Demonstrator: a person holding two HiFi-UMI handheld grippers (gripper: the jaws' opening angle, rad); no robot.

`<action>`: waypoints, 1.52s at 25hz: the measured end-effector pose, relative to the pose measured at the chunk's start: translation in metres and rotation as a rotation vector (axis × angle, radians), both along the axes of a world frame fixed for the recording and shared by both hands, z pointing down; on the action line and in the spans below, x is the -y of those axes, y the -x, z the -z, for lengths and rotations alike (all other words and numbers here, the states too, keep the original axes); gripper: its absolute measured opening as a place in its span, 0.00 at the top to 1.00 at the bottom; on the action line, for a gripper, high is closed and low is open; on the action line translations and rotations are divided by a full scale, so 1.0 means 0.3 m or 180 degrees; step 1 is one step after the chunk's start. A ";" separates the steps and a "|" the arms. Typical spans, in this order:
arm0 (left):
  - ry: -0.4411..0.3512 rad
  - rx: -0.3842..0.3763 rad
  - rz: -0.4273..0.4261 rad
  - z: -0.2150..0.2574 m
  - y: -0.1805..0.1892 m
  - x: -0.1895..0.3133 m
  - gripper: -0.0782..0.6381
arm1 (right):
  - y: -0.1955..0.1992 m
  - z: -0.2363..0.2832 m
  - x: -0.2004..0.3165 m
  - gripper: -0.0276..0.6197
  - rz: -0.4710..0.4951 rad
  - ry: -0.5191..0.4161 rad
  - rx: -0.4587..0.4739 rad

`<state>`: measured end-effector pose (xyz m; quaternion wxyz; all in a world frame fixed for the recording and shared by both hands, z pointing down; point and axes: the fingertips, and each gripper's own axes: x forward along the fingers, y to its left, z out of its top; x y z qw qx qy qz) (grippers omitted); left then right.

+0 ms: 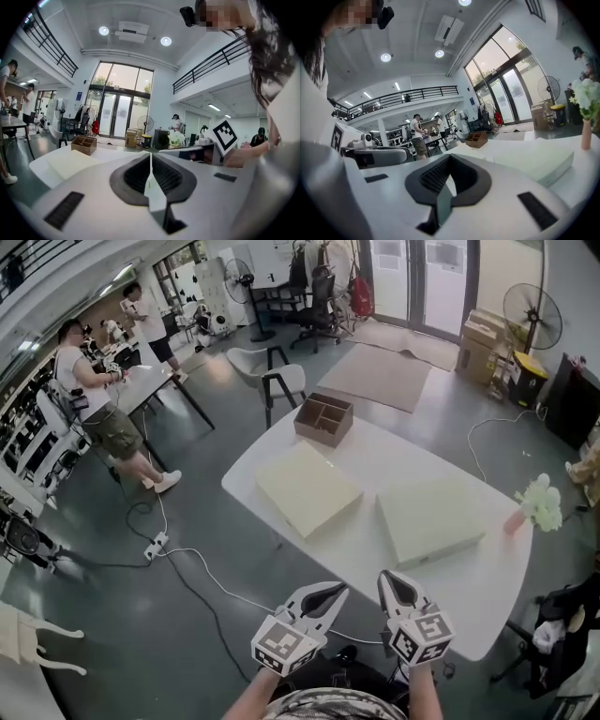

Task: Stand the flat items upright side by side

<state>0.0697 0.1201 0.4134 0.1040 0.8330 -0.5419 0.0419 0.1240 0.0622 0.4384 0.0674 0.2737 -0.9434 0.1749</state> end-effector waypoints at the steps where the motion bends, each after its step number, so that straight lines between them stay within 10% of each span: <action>1: 0.0010 -0.0027 -0.0011 -0.003 -0.002 0.015 0.86 | -0.002 -0.002 0.011 0.96 -0.0009 0.0005 0.0000; 19: 0.0171 -0.0029 -0.0850 -0.031 -0.180 0.295 0.86 | -0.256 -0.065 0.216 0.96 -0.0945 0.0209 0.0099; 30: 0.0400 0.0159 -0.0981 -0.114 -0.062 0.634 0.85 | -0.327 -0.132 0.433 0.96 -0.1589 0.0376 0.0051; 33: 0.0643 0.0138 -0.1019 -0.188 -0.021 0.723 0.61 | -0.360 -0.168 0.494 0.94 -0.1776 0.0454 0.0051; 38: 0.1015 0.0009 -0.1059 -0.339 0.000 0.840 0.57 | -0.443 -0.237 0.576 0.86 -0.2080 0.0685 0.0122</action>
